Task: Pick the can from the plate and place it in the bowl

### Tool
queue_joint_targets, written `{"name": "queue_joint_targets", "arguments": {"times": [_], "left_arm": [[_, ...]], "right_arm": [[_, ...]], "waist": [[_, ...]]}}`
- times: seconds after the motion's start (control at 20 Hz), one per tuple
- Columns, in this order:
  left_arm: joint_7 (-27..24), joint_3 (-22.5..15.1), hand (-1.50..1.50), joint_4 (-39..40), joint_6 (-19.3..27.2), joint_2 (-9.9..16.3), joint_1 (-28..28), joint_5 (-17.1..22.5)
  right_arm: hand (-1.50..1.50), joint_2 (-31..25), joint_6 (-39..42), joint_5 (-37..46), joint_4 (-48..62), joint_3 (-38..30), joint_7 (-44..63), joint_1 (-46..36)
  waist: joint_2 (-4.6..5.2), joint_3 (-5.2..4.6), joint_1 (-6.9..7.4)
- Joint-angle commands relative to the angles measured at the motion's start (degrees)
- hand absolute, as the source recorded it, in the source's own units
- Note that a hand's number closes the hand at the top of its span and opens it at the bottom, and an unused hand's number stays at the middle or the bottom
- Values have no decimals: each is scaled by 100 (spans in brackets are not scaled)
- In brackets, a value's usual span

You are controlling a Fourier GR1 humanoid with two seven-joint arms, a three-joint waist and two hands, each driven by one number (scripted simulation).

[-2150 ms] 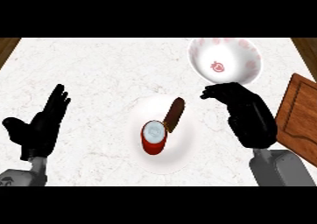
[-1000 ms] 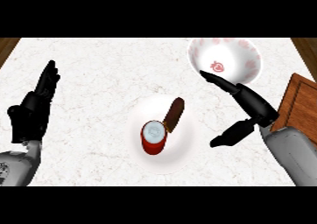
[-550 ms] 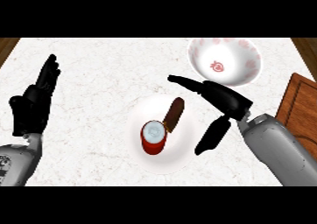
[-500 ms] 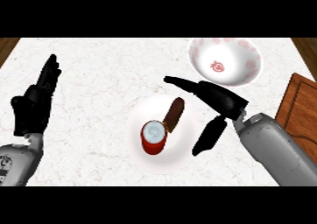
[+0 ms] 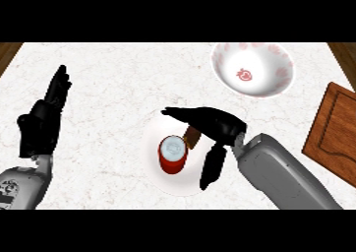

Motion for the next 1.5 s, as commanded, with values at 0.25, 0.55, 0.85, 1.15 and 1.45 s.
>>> {"name": "queue_joint_targets", "arguments": {"times": [0.25,0.55,0.85,1.15,1.45], "left_arm": [[-79,424,0,-66,-416,-47,124,-60],[-41,552,0,72,-534,-263,-3,-241],[318,495,0,-542,-714,-357,214,-358],[-80,600,0,55,-618,-657,-4,-520],[117,555,0,266,-588,-874,-354,-837]], "right_arm": [[-150,689,367,848,705,-126,208,-44],[-150,1225,96,1519,1281,-206,-156,144],[-150,1352,-136,1855,1900,-197,-793,207],[150,1358,-616,2042,2309,130,-1346,-281],[150,1359,-791,2107,2836,126,-1805,-376]], "waist": [[5,2,-8],[6,2,-9],[3,3,18],[14,2,21],[18,3,11]]}}
